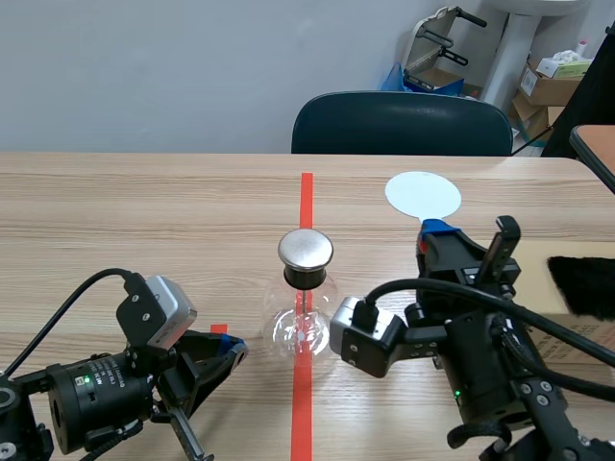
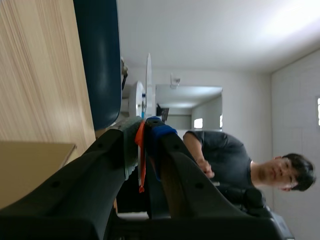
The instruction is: Do the electroscope experiment
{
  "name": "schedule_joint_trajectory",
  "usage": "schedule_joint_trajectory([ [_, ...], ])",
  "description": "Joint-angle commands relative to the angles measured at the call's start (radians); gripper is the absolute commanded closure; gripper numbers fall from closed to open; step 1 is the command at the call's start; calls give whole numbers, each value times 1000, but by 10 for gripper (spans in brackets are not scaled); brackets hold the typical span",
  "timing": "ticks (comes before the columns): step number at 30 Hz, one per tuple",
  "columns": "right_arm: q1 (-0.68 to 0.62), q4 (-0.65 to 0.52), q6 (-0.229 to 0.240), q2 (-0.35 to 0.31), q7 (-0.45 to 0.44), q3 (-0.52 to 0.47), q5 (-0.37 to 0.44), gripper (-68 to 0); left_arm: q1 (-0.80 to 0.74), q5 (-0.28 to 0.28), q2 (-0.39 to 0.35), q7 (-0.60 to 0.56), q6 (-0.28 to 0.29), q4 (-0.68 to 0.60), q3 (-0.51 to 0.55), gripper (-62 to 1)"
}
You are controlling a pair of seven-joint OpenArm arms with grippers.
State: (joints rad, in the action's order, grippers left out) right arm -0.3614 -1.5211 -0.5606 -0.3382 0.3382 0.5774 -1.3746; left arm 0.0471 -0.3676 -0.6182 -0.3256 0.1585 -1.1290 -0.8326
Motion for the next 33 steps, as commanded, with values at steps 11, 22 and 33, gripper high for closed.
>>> schedule_joint_trajectory([
  [11, -10, -23, -50, -3, 85, -7, -2, -9, 3, -6, 0, -14, 5, -21, 2, -27],
  [22, -10, -23, -50, -3, -23, -7, -2, -9, 3, -6, 0, -14, 5, -21, 2, -27],
  [33, -10, -23, -49, -3, -322, -6, -6, -8, 3, -6, 0, -14, 5, -21, 2, -27],
])
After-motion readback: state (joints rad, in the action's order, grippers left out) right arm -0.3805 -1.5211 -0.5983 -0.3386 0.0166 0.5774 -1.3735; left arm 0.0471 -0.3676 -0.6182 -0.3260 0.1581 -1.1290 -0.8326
